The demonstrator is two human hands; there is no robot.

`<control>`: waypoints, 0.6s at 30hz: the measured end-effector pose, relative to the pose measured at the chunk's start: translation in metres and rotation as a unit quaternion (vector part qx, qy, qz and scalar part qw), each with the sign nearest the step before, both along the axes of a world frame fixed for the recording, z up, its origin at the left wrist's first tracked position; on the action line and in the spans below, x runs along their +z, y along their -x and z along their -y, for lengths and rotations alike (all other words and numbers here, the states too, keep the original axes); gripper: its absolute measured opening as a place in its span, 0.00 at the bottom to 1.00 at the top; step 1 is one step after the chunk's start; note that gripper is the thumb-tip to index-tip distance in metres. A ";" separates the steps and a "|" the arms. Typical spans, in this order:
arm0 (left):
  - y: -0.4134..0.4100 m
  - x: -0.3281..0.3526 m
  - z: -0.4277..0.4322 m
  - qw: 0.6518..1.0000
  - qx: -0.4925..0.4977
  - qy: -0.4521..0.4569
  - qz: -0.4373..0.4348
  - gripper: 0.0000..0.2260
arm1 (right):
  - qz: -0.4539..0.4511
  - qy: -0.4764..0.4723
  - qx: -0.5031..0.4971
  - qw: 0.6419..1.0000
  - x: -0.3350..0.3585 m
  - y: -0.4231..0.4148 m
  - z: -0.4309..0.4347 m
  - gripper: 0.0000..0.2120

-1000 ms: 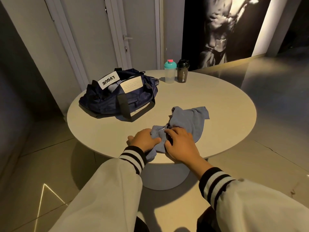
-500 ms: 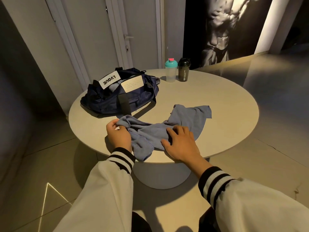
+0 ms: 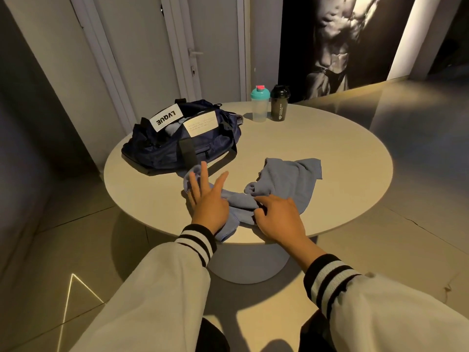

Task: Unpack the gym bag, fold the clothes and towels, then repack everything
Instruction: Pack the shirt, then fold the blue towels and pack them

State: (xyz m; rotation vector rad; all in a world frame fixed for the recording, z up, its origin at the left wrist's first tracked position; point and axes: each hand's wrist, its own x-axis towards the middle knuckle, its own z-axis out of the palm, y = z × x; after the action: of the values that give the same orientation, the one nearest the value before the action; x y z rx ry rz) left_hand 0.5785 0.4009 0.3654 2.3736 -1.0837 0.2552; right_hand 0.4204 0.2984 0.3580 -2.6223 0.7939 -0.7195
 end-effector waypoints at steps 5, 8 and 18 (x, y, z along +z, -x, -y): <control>0.008 0.006 0.002 0.988 -0.081 -0.091 -0.098 0.15 | 0.067 -0.017 0.075 0.995 0.002 0.004 0.001 0.19; 0.011 0.010 0.000 0.989 -0.064 -0.081 -0.110 0.08 | 0.085 -0.015 0.085 0.993 0.000 0.005 0.002 0.18; 0.000 0.008 -0.020 0.987 0.152 0.049 0.013 0.07 | -0.096 0.046 0.023 0.994 -0.008 -0.010 0.008 0.24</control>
State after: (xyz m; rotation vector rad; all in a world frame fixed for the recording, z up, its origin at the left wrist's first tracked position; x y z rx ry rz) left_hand 0.5788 0.4207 0.3734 2.4449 -0.6988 0.4363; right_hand 0.4301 0.2906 0.3503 -2.8159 0.7652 -0.5082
